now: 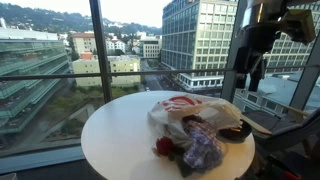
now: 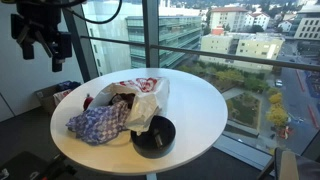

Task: Remove the objects in the white bag

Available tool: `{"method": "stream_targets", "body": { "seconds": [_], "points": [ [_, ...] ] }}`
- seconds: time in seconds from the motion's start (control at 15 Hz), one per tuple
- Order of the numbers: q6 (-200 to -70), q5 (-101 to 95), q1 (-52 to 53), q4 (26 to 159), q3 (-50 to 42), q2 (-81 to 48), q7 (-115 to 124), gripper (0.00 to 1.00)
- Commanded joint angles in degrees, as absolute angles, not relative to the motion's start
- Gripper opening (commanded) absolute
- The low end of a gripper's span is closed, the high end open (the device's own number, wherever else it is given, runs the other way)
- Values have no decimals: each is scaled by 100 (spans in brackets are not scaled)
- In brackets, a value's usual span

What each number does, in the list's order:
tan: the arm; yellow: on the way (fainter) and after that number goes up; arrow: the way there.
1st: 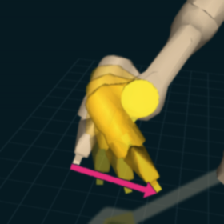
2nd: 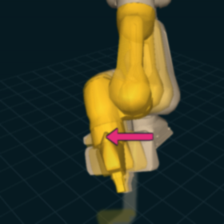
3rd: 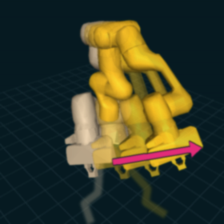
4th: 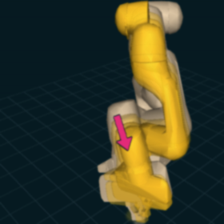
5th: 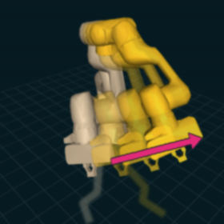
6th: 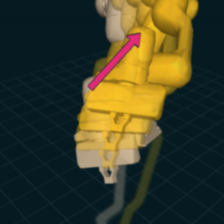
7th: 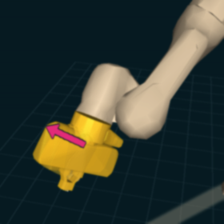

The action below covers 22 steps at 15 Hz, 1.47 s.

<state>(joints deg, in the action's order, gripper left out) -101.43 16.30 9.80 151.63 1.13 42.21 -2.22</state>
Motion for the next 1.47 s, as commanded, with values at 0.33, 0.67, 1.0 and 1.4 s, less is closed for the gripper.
{"method": "stream_targets", "body": {
  "seconds": [0.33, 0.67, 1.0, 1.4],
  "points": [
    [-10412, 1632, 858, 15328, 192, 4190, -404, 100],
    [-12377, 1628, 691, 15786, -256, 3191, -1291, 100],
    [-14796, 1810, 844, 15983, -675, 1642, -2228, 100],
    [-15429, 3761, 1192, 15545, -528, -95, -3750, 100]
  ]
}}
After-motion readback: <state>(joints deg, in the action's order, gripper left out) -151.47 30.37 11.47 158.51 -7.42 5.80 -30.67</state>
